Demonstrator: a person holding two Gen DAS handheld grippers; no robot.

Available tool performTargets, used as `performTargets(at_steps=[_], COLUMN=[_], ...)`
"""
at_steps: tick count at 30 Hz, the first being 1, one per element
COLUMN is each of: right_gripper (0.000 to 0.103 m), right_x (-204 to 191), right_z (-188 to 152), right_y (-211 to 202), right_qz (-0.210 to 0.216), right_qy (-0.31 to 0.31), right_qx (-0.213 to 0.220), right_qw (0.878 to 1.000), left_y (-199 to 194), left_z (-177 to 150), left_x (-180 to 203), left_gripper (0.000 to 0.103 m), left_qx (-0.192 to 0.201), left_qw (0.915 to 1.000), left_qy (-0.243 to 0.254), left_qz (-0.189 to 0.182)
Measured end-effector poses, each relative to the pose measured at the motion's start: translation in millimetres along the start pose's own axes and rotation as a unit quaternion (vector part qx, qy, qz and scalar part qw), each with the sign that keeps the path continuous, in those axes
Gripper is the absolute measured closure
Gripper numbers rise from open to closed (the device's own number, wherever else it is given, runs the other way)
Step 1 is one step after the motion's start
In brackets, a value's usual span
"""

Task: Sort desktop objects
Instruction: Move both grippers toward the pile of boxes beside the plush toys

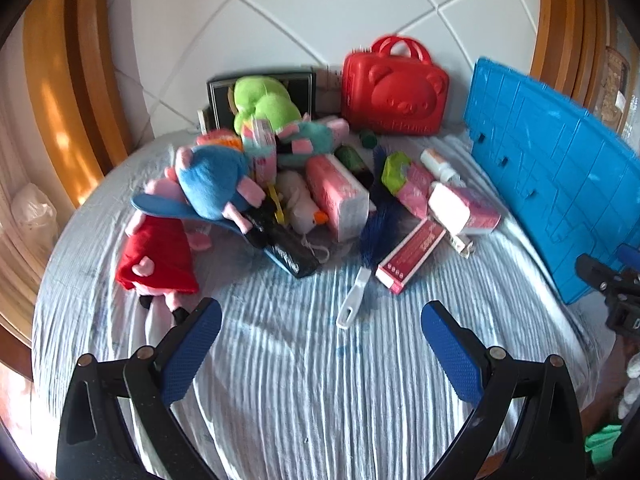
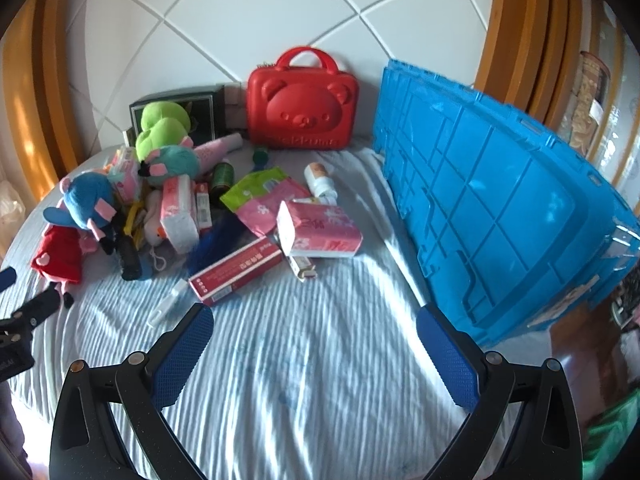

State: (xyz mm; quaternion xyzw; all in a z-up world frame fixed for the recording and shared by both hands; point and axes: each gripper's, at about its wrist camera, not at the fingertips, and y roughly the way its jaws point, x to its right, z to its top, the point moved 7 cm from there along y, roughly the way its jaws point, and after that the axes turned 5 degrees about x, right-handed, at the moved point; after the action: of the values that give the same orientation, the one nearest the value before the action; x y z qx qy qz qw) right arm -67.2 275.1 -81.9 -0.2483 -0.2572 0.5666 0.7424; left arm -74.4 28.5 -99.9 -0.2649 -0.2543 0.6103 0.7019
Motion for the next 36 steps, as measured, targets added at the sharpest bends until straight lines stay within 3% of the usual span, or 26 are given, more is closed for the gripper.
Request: performTargets(at_steps=[10, 13, 17, 20, 24, 32, 34, 36], right_gripper=[0.000, 0.000, 0.000, 0.000, 0.000, 0.000, 0.000, 0.000], right_x=[24, 28, 28, 30, 37, 51, 54, 54], right_z=[-14, -18, -24, -23, -11, 14, 15, 13], right_y=[60, 79, 108, 129, 144, 176, 185, 190], right_qz=[-0.005, -0.005, -0.002, 0.001, -0.006, -0.012, -0.012, -0.009], right_qy=[0.010, 0.013, 0.018, 0.033, 0.038, 0.044, 0.043, 0.044], right_qx=[-0.074, -0.096, -0.133, -0.153, -0.154, -0.152, -0.160, -0.164], right_qw=[0.997, 0.995, 0.991, 0.988, 0.987, 0.987, 0.986, 0.985], left_y=[110, 140, 165, 172, 180, 235, 248, 248], left_z=[-35, -38, -27, -8, 11, 7, 0, 1], left_x=[12, 16, 26, 41, 81, 141, 143, 147], left_gripper=[0.002, 0.002, 0.002, 0.002, 0.002, 0.002, 0.002, 0.000], left_qx=[-0.132, -0.155, -0.166, -0.152, -0.127, -0.152, -0.171, -0.151], left_qw=[0.9908, 0.9872, 0.9850, 0.9865, 0.9847, 0.9695, 0.9665, 0.9683], left_qy=[0.028, 0.037, 0.046, 0.052, 0.108, 0.169, 0.172, 0.186], left_qz=[0.010, 0.006, -0.006, -0.030, -0.051, -0.091, -0.084, -0.072])
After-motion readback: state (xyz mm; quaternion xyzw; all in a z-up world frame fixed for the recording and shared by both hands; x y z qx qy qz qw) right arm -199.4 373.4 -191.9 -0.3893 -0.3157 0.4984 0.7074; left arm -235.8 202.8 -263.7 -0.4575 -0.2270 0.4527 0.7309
